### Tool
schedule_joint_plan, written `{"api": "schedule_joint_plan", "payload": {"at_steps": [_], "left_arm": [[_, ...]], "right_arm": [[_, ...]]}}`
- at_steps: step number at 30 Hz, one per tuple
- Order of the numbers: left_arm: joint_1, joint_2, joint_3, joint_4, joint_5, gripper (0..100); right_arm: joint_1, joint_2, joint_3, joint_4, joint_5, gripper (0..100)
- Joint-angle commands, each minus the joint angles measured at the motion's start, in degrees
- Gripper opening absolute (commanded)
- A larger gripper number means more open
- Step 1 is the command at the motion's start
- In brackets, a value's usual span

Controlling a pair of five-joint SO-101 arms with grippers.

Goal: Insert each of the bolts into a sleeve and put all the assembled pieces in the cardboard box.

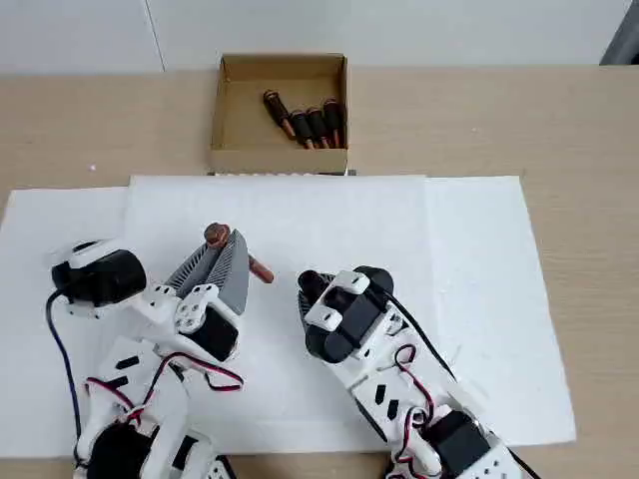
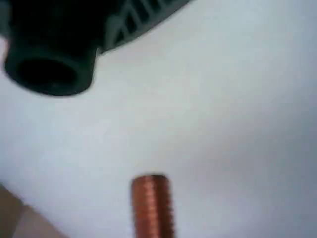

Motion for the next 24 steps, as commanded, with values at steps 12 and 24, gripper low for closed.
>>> {"api": "schedule_joint_plan", "payload": {"at_steps": [12, 24], "left_arm": [[3.8, -0.4, 1.8, -5.7, 2.0, 0], [3.9, -0.5, 5.2, -5.7, 1.9, 0]], "right_arm": [[-2.9, -1.5, 5.6, -11.4, 5.5, 0.3], [-3.9, -1.5, 3.8, -11.6, 8.1, 0.3]]}}
